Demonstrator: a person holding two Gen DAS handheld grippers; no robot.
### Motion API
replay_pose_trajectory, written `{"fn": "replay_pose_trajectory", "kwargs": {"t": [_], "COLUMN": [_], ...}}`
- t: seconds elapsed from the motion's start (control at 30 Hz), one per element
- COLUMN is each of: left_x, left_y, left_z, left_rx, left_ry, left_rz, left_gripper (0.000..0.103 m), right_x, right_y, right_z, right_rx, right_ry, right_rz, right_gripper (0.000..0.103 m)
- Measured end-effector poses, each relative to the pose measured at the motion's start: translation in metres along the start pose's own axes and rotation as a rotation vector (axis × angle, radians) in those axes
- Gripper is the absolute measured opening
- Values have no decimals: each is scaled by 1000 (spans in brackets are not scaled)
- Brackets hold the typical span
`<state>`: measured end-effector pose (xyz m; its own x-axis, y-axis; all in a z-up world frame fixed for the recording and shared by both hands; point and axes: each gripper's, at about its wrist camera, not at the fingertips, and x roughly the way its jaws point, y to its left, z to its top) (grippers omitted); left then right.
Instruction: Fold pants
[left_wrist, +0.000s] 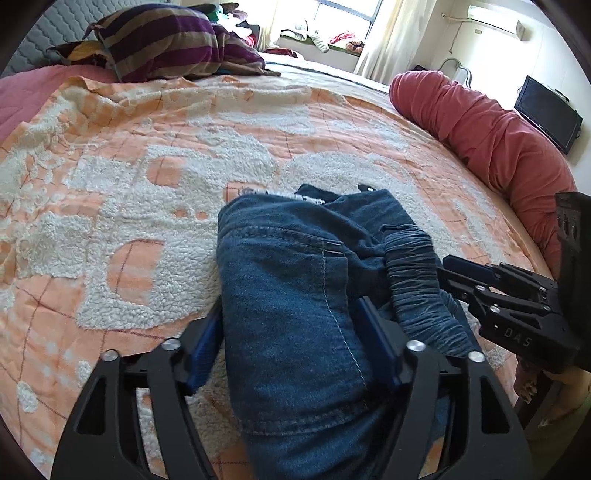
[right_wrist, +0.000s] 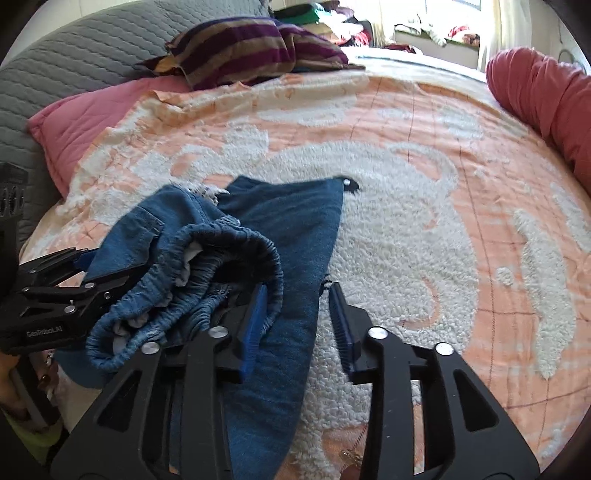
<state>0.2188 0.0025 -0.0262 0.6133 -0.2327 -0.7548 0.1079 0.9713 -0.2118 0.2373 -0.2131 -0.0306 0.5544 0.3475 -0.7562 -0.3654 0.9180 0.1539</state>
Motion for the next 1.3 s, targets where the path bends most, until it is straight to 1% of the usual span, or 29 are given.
{"fn": "replay_pose_trajectory", "kwargs": {"t": [0.03, 0.07, 0.1, 0.13, 0.17, 0.23, 0.27, 0.33, 0.37, 0.4, 0.43, 0.5, 0.6, 0.73, 0.9, 1.03, 1.13, 1.3], "left_x": [-4, -7, -12, -16, -20, -31, -37, -50, -57, -63, -70, -81, -97, -115, -128, -132, -130, -118], "left_y": [-1, -1, -2, -3, -4, -6, -7, -10, -11, -13, -13, -17, -23, -30, -28, -21, -17, -13], "left_z": [0, 1, 1, 1, 1, 1, 1, 0, -1, -3, -6, -11, -23, -44, -68, -85, -99, -113], "left_rx": [1, 1, 1, 4, 9, 20, 21, 25, 26, 28, 31, 36, 46, 57, 48, 44, 25, 20], "left_ry": [-10, -17, -24, -32, -37, -56, -65, -78, -88, -98, -107, -120, -139, -160, -160, -135, -114, -63], "left_rz": [3, 5, 8, 14, 23, 41, 45, 46, 52, 58, 61, 65, 60, 81, 98, 119, 124, 120], "left_gripper": [76, 78, 79, 83, 88, 89, 89, 89, 89, 92, 99, 99, 99, 99, 99, 99, 99, 99], "right_x": [-5, -13, -18, -25, -31, -44, -50, -63, -70, -77, -84, -94, -110, -130, -150, -154, -147, -130], "right_y": [1, 2, 2, 4, 4, 6, 7, 8, 9, 11, 13, 17, 24, 33, 44, 49, 48, 41], "right_z": [1, 0, 1, 1, 1, 1, 0, -2, -5, -7, -11, -15, -25, -39, -59, -80, -97, -107], "right_rx": [-4, -10, -13, -15, -16, -13, -11, -6, -5, -6, -9, -17, -30, -37, -55, -70, -60, -21], "right_ry": [-17, -42, -58, -78, -96, -124, -136, -170, -186, -199, -209, -221, -236, -254, -264, -247, -213, -151], "right_rz": [-1, -5, -9, -15, -13, -17, -20, -17, -20, -19, -21, -24, -34, -37, -37, -51, -55, -71], "right_gripper": [39, 42, 47, 53, 57, 71, 73, 83, 86, 89, 91, 94, 94, 94, 94, 94, 94, 94]}}
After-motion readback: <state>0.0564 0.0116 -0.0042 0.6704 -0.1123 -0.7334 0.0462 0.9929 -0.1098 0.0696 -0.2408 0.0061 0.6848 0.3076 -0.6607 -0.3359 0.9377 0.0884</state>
